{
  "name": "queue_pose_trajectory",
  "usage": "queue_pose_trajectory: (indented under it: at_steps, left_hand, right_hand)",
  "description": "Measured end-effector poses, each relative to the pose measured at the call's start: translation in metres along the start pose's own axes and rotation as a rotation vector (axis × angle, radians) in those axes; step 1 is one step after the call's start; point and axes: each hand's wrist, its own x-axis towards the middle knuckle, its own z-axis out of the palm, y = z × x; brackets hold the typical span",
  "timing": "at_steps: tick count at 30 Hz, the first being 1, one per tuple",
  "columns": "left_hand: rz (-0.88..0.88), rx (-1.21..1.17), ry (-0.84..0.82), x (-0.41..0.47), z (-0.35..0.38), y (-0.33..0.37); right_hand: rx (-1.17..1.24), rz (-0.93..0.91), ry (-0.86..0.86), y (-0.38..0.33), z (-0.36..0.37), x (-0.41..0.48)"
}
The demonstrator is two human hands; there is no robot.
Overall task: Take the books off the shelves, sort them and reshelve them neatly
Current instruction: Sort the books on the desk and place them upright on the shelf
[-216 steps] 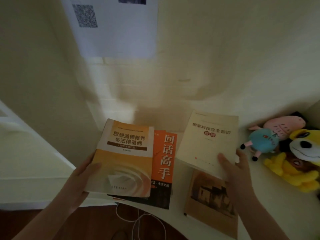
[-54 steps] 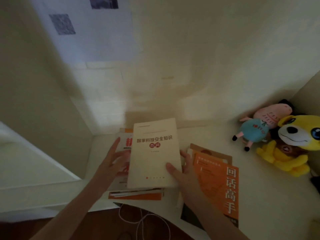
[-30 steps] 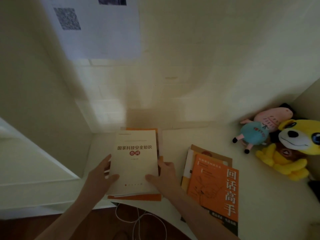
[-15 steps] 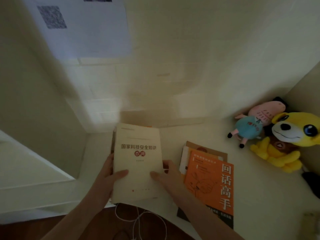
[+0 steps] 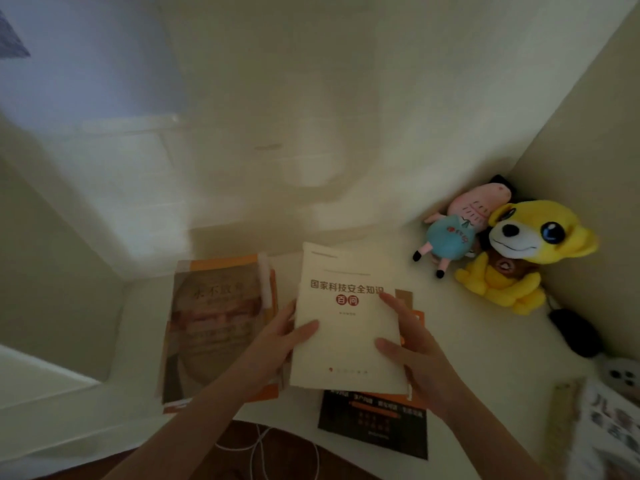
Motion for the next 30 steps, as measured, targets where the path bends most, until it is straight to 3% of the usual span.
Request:
queue_pose_trajectory:
  at_steps: [2, 6, 8, 12, 17, 24, 26, 30]
  left_hand:
    - [0.1, 0.281, 0.107, 0.0, 0.0, 0.0]
    - [0.381, 0.801, 0.544, -0.011, -0.042, 0.007]
    - [0.305, 0.92, 0.712, -0.012, -0.081, 0.002]
    - [-0.152, 0.754, 0.729, -0.019, -0.14, -0.019]
    - [-0.03, 0.661, 0.719, -0.037, -0.142, -0.026]
    - [0.265, 0.793, 0.934, -0.048, -0.125, -0.014]
    - [0.291, 0.606, 0.867, -0.049, -0.116, -0.009]
    - [0.16, 0.221, 0.656, -0.041, -0.099, -0.011]
  right_hand:
    - [0.068, 0.009, 0.032, 0.001, -0.015, -0.009]
    - [0.175, 0.022, 0.075, 0.001, -0.029, -0.015]
    - [0.167, 0.023, 0.078, 0.001, -0.029, -0.013]
    - [0.072, 0.004, 0.057, 0.004, -0.022, -0.007]
    - [0.006, 0.016, 0.02, 0.014, -0.013, -0.004]
    - [0.014, -0.031, -0.041, 0.011, 0.009, 0.003]
    - [0.03, -0.044, -0.07, 0.011, 0.023, 0.004]
    - [-0.002, -0.021, -0.122, 0.021, 0.06, 0.01]
